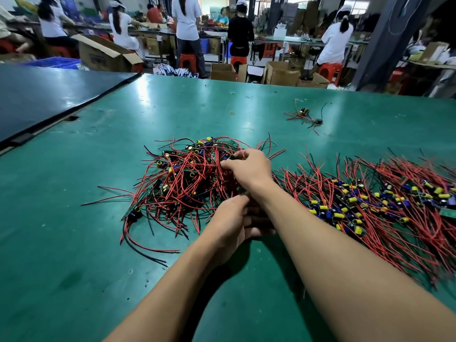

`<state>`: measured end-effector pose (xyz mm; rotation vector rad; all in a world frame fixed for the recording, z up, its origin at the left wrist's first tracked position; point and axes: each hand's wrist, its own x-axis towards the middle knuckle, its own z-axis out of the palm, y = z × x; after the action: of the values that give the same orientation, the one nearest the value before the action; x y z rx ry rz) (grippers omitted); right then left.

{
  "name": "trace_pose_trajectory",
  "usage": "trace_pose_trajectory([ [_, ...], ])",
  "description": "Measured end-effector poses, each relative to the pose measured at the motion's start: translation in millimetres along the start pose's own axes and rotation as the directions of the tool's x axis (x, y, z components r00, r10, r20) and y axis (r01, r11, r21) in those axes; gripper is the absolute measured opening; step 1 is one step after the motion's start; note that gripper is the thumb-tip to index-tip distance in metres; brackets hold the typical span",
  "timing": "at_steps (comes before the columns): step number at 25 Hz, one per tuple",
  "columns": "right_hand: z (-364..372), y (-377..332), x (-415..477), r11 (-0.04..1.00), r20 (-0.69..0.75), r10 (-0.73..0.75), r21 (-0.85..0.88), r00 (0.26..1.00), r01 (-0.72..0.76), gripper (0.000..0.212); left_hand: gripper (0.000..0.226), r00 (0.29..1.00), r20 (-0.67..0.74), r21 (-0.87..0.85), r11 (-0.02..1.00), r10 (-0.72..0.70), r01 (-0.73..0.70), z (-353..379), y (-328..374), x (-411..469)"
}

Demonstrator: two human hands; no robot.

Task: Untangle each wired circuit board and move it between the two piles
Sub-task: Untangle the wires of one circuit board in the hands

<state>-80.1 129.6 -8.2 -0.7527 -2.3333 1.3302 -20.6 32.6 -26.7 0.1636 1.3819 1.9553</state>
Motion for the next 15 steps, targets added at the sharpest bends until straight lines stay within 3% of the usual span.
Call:
trace_pose_trajectory([
  [6, -69, 7, -16, 0.889, 0.045, -0.024, 0.459, 0.999, 0.001, 0.019, 0.017, 0.999, 0.015, 0.031, 0.998, 0.052, -0.052, 1, 1, -10],
  [9, -111, 18, -30, 0.649, 0.188, -0.092, 0.756, 0.978, -0.084, 0.025, 0.019, 0.999, -0.011, -0.037, 0.998, 0.043, -0.043, 2, 2, -12],
  [11, -130, 33, -45, 0.520, 0.368, -0.162, 0.820, 0.916, -0.238, 0.030, 0.024, 0.999, -0.029, -0.102, 0.994, 0.031, -0.034, 3, 2, -12],
  [15, -121, 65, -74, 0.660, 0.591, -0.146, 0.655, 0.794, -0.367, 0.040, 0.037, 0.996, 0.057, -0.089, 0.994, 0.068, -0.063, 6, 0, -7],
])
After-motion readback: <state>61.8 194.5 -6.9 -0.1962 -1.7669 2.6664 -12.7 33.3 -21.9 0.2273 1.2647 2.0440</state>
